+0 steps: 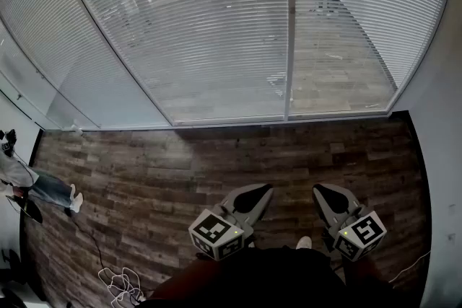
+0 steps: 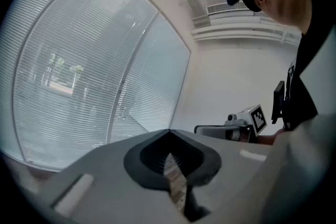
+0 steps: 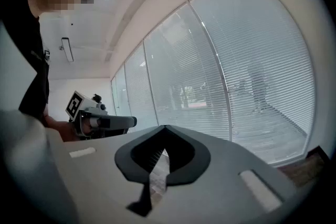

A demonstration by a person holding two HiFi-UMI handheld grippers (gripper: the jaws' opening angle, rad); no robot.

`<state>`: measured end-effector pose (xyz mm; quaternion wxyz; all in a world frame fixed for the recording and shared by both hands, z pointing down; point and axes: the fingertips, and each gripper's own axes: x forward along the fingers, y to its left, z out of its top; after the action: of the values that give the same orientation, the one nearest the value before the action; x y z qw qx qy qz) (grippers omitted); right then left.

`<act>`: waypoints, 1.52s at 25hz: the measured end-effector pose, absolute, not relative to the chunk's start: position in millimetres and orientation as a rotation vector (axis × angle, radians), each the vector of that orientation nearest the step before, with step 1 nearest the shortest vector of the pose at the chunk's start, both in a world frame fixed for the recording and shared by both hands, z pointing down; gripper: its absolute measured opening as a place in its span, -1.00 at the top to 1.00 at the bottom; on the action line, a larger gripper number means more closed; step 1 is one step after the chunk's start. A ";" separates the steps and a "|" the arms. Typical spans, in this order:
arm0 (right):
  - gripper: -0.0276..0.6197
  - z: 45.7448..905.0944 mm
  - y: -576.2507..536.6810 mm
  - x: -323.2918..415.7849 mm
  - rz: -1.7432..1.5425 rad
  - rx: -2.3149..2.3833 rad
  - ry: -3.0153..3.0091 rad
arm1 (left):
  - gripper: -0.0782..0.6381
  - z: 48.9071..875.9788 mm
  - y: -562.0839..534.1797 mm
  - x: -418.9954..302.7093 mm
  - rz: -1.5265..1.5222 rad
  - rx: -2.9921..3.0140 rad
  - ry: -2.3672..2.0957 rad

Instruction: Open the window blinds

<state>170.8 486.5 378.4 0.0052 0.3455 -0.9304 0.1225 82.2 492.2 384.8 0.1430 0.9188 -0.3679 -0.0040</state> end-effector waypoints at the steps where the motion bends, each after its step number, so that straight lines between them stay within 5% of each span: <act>1: 0.85 379.7 487.5 169.9 0.382 1.083 -2.901 | 0.78 384.9 493.3 80.2 -0.007 2.650 -1.061; 38: 0.83 376.1 497.0 137.0 0.422 1.024 -2.911 | 0.78 378.0 499.9 50.5 -0.040 2.619 -1.089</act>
<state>137.0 497.0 376.1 0.0136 0.3289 -0.9345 0.1354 50.5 499.9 378.0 0.1521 0.9125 -0.3795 -0.0138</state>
